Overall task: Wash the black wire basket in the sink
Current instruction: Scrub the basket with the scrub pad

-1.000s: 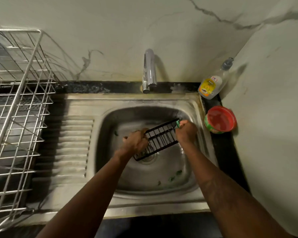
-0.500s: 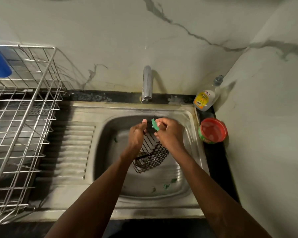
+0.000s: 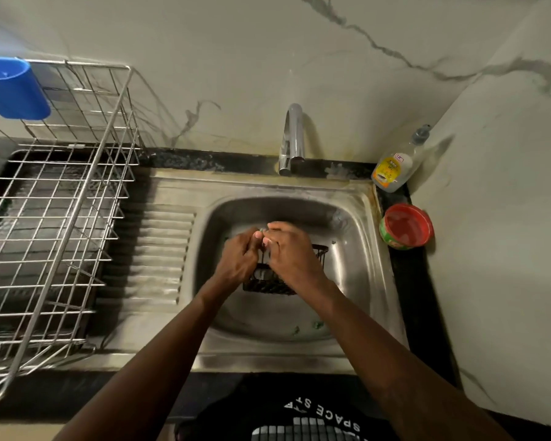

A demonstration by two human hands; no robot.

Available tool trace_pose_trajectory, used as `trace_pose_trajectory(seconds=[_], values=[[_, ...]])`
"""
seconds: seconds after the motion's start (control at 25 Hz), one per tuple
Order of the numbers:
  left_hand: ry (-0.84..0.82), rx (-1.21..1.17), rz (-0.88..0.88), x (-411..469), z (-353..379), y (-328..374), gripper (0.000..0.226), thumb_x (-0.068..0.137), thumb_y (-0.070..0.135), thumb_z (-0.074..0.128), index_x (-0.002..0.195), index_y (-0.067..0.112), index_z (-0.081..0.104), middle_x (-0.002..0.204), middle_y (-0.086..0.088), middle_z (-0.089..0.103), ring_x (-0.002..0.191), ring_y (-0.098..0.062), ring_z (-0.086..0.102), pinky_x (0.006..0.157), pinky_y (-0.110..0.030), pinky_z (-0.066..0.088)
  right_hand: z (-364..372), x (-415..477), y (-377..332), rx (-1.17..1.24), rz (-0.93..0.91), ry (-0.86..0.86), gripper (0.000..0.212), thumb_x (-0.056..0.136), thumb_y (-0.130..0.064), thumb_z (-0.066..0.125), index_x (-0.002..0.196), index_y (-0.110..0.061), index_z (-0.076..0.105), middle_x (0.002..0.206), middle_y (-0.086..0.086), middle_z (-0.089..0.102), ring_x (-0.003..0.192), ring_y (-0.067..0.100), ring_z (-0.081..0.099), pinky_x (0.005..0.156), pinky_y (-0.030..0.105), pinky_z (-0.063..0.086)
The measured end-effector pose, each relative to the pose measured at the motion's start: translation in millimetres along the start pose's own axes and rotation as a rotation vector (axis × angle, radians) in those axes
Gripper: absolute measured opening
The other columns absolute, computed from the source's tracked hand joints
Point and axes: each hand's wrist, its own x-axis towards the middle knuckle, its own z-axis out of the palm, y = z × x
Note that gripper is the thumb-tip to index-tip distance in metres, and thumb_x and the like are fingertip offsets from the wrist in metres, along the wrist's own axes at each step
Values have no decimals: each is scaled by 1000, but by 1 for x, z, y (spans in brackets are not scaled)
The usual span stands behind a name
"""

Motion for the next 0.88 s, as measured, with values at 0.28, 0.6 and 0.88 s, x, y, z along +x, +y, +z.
trace_pose_trajectory(seconds=[0.28, 0.6, 0.88], values=[[-61, 106, 92, -10, -22, -24, 34, 108, 37, 40, 82, 24, 56, 73, 7, 63, 66, -1, 58, 63, -9, 38, -3, -7, 15, -156, 123, -28, 31, 85, 13, 62, 102, -8, 75, 94, 7, 68, 87, 21, 59, 73, 38, 55], [30, 117, 95, -22, -15, -27, 32, 106, 26, 51, 78, 18, 64, 70, 9, 65, 65, -8, 60, 63, -11, 37, 1, -3, -3, -101, 209, -105, 14, 86, 0, 69, 87, -11, 77, 86, 6, 60, 77, 17, 56, 67, 35, 55], [89, 104, -43, -34, -14, -19, 33, 103, 33, 54, 77, 19, 67, 75, 5, 71, 70, -11, 66, 71, -26, 44, -16, 10, 43, -69, 375, 20, 21, 83, 2, 74, 97, -13, 80, 91, 7, 74, 82, 18, 67, 78, 31, 59]])
